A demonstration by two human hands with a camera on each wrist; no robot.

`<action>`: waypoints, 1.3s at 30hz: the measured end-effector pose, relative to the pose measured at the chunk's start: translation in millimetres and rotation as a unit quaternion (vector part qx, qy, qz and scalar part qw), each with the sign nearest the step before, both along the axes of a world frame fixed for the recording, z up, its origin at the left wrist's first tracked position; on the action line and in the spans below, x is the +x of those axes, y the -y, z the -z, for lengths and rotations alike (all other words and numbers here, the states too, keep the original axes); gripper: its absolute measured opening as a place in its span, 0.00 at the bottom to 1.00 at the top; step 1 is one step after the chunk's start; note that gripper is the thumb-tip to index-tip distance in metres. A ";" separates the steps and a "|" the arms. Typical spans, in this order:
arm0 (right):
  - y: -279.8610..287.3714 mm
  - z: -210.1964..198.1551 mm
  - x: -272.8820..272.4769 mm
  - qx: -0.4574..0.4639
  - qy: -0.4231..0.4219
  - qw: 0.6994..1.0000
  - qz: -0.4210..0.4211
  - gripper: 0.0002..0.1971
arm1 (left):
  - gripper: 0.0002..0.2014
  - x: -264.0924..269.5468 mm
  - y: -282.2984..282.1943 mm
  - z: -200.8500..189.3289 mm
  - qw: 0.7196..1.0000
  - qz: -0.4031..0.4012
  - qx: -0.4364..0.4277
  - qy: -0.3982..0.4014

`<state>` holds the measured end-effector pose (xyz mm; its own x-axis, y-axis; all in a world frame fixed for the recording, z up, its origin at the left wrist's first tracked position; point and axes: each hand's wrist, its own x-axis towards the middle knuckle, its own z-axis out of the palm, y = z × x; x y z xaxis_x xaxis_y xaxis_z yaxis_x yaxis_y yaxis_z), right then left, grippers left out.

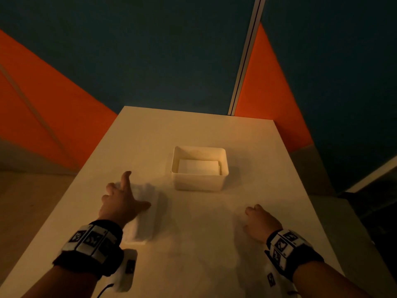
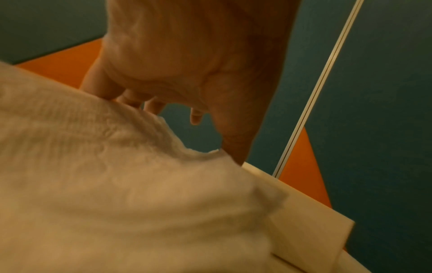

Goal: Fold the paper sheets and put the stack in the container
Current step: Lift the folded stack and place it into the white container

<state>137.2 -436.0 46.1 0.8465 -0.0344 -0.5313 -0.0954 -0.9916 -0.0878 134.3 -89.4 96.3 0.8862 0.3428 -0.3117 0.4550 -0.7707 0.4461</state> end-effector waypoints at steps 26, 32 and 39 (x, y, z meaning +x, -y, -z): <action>-79.2 -94.0 1.2 0.686 -0.118 0.691 0.194 0.34 | 0.09 -18.1 80.9 -45.5 0.846 0.380 0.094 0.361; -65.7 -72.4 4.6 0.675 0.023 0.704 0.219 0.40 | 0.21 -11.7 92.7 -17.8 0.810 0.471 0.026 0.348; -38.6 -61.2 0.2 0.660 0.037 0.732 0.162 0.45 | 0.50 -7.0 92.1 4.3 0.844 0.053 -0.520 0.124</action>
<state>137.3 -397.4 107.3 0.9358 0.2628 -0.2349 -0.2528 0.0361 -0.9668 127.3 -181.5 92.0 0.9768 -0.0878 -0.1956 0.2015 0.0647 0.9774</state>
